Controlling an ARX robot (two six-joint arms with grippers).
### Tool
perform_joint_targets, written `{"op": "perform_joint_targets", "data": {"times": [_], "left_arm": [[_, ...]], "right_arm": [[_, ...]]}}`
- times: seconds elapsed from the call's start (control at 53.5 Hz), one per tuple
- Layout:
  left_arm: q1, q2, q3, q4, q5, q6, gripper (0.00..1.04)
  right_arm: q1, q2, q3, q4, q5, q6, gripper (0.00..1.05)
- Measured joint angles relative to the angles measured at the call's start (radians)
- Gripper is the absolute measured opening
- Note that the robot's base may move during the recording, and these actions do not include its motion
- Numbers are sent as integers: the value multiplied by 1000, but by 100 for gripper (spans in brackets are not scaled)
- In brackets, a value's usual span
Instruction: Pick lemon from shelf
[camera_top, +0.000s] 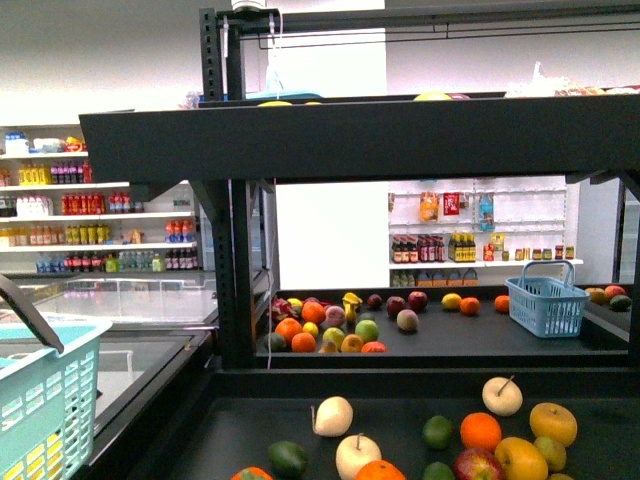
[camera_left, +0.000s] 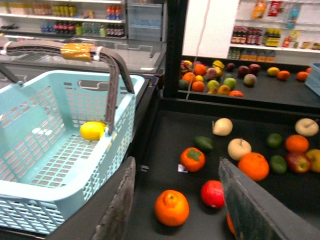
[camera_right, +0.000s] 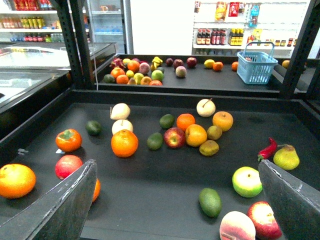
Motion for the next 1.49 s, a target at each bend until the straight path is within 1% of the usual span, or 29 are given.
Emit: {"op": "perform_joint_targets", "data": {"times": [0.056,0.075,0.224,0.392,0.542,0.579,0.616,0.691,0.728,0.784,0.822,0.971,1.083,1.457,1.476,1.494], "left_arm": [[0,-77,-49,-4,23,18,37],[16,-98,-63,-5,37,21,31],[111,-173,-131,-16,134,30,2],[198,-240,-182,-28,216,34,2],[256,-288,-213,-42,276,34,2],[299,-302,-220,-50,344,35,2],[346,-314,-227,-56,386,35,2],[386,-332,-238,-62,389,35,2],[388,-356,-240,-85,400,35,2],[389,-427,-249,-174,403,36,2],[389,-462,-254,-192,402,36,2],[389,-488,-261,-194,402,36,2],[390,-526,-301,-194,401,36,2],[390,-529,-301,-194,402,36,2],[390,-529,-301,-194,402,35,3],[390,-529,-301,-194,402,35,6]], "right_arm": [[0,0,0,0,0,0,97],[0,0,0,0,0,0,97],[0,0,0,0,0,0,97],[0,0,0,0,0,0,97],[0,0,0,0,0,0,97],[0,0,0,0,0,0,97],[0,0,0,0,-1,0,97],[0,0,0,0,0,0,97],[0,0,0,0,0,0,97],[0,0,0,0,0,0,97],[0,0,0,0,0,0,97],[0,-1,0,0,0,0,97],[0,-1,0,0,0,0,97],[0,-1,0,0,0,0,97],[0,-1,0,0,0,0,97],[0,-1,0,0,0,0,97]]}}
